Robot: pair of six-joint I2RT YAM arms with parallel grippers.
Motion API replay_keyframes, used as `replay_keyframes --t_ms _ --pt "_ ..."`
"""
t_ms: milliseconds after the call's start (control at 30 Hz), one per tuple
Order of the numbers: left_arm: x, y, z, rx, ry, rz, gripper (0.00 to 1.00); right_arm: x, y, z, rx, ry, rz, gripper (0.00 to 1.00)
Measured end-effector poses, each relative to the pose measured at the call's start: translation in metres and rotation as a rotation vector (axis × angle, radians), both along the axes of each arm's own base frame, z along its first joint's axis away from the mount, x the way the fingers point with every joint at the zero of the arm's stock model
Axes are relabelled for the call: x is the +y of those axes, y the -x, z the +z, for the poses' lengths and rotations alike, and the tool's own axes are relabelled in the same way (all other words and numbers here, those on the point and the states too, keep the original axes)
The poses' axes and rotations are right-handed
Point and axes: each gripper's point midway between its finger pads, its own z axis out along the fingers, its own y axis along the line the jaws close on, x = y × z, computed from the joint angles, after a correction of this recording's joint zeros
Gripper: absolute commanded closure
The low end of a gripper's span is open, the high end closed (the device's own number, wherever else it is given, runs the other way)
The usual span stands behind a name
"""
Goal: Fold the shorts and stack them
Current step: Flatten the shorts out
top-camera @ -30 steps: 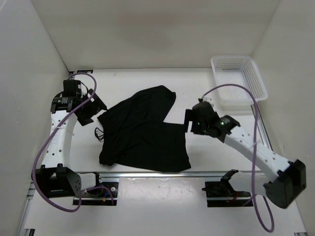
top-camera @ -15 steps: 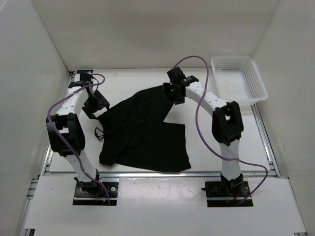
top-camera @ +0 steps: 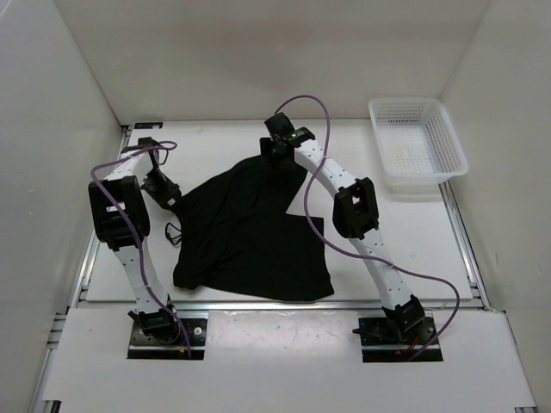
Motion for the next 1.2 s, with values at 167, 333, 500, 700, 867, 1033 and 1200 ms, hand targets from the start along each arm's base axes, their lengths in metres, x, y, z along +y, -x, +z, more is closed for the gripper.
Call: replay_keyframes --t_ms 167,333,500,700,867,1033,1200 --pt "0.002 -0.004 -0.005 0.007 0.012 0.004 0.90 0.006 0.001 -0.017 -0.001 0.034 -0.005 0.50" --pt "0.003 -0.008 -0.010 0.013 0.019 0.006 0.90 0.001 0.003 -0.028 0.002 0.074 -0.031 0.86" --pt "0.003 -0.011 -0.007 0.002 0.018 0.006 0.90 -0.008 0.003 -0.033 0.001 0.105 -0.061 1.00" --pt "0.004 -0.014 -0.005 -0.007 0.017 0.007 0.90 -0.018 0.010 -0.013 -0.011 0.116 -0.073 1.00" --pt "0.007 -0.014 -0.005 -0.007 0.017 0.013 0.90 -0.027 0.019 0.015 -0.045 0.109 -0.083 1.00" --pt "0.009 -0.016 -0.003 -0.015 0.017 0.019 0.90 -0.041 0.038 0.027 -0.056 0.129 -0.090 1.00" --pt "0.013 -0.017 -0.001 -0.023 0.034 0.033 0.90 -0.069 0.082 0.019 -0.042 0.187 -0.109 1.00"
